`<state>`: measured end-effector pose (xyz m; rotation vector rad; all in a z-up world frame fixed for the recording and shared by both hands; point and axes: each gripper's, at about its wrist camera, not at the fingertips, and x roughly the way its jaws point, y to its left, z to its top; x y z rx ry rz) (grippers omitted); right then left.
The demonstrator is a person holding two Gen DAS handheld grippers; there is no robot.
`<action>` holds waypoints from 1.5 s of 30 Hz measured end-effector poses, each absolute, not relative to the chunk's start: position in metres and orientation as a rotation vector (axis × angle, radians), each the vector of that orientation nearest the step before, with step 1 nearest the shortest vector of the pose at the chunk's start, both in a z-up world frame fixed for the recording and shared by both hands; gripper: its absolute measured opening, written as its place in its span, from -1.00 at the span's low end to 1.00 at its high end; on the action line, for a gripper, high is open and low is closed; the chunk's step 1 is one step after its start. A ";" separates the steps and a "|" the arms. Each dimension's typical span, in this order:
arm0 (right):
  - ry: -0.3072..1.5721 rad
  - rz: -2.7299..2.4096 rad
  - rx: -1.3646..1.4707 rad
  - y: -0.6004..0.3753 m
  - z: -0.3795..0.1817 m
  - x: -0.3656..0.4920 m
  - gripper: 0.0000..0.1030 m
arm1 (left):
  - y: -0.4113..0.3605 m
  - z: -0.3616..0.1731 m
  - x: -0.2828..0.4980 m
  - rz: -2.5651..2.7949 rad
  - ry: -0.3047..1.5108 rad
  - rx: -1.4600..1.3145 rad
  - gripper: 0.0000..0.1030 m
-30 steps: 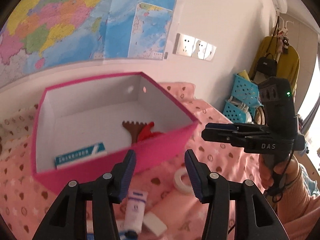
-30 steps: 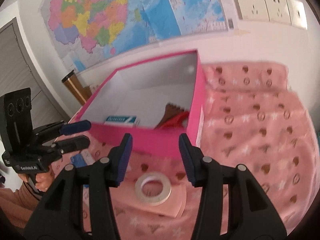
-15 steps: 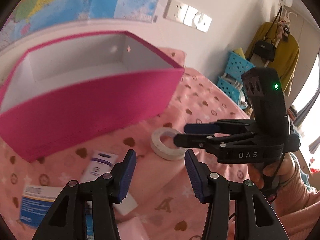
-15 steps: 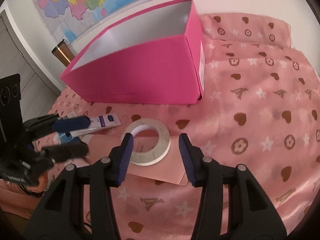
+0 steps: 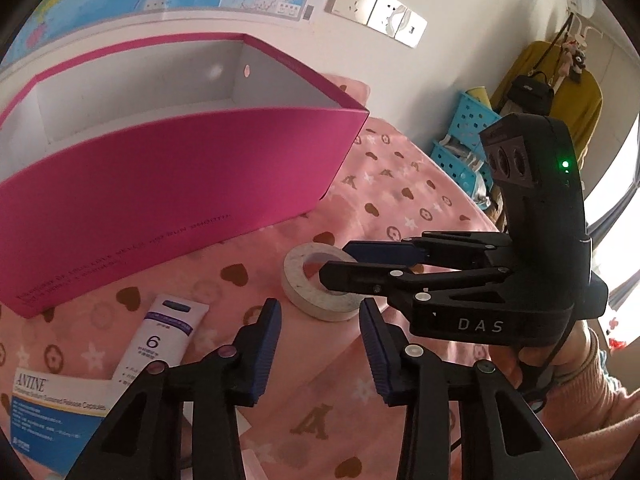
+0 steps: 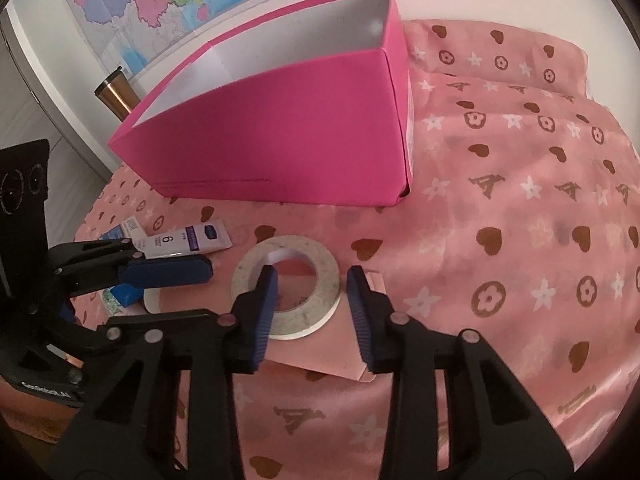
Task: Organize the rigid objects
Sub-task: 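Grasp the white tape roll by its rim with the right gripper, then carry the tape roll into the magenta box and release it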
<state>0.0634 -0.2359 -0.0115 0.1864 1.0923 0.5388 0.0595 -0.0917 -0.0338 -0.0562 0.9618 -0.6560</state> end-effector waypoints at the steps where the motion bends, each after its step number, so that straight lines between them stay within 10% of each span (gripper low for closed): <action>1: 1.093 0.535 0.179 -0.236 -0.012 0.063 -0.36 | -0.092 -0.034 0.060 -0.657 0.965 -0.058 -0.23; 13: 1.083 0.514 0.159 -0.238 -0.012 0.061 -0.66 | -0.102 -0.035 0.062 -0.682 0.976 -0.045 -0.24; 45: 0.880 0.505 0.108 -0.240 0.062 0.065 -0.66 | -0.097 0.039 0.058 -0.686 0.768 -0.003 -0.24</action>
